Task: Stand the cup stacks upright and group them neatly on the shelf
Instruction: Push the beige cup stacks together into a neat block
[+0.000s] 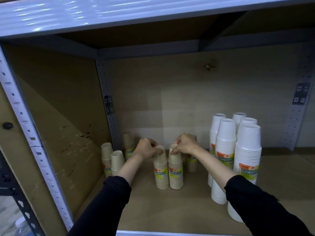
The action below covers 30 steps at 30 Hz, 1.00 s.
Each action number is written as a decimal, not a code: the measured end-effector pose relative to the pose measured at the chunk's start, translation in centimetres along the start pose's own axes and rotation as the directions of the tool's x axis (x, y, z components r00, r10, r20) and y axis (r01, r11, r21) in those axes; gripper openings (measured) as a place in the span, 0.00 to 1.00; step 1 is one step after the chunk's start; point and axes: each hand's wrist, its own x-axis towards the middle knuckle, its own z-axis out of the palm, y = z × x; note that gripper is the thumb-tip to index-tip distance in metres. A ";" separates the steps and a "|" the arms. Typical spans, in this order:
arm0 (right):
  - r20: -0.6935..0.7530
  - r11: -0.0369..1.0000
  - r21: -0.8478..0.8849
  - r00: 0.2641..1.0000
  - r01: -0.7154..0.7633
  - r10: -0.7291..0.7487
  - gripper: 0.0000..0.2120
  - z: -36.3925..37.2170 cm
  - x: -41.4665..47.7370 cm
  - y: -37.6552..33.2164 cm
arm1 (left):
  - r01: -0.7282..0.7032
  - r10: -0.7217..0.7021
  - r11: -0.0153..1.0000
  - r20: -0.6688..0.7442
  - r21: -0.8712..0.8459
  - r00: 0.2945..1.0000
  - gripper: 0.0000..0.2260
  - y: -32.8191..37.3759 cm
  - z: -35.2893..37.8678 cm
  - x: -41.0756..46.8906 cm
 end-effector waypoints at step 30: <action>-0.256 0.996 0.088 0.967 0.010 0.013 0.17 -2.8 2.9 -0.2 | 0.014 -0.013 0.999 -0.030 0.038 0.999 0.16 -1.6 -2.9 0.0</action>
